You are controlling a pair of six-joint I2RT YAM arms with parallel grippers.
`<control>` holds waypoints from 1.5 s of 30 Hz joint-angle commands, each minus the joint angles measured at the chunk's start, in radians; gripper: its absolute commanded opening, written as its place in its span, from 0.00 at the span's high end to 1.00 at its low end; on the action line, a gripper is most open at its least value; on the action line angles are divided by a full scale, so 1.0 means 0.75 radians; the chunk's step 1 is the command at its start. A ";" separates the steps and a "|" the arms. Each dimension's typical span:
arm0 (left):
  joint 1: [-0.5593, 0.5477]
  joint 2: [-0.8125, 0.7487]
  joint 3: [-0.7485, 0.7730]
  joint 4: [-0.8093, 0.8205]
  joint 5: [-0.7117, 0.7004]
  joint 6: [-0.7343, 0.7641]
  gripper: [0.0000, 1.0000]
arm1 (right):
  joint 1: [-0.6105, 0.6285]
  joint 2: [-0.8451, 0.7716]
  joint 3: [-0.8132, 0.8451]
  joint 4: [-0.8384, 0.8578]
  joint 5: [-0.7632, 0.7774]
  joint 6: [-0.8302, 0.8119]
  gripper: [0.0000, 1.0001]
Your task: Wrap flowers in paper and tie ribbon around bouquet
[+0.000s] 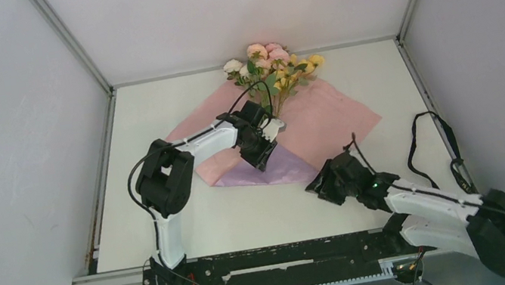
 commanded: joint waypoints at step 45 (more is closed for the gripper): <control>-0.025 0.012 0.020 0.014 -0.034 0.002 0.61 | 0.256 0.521 0.167 -0.104 0.750 0.412 0.58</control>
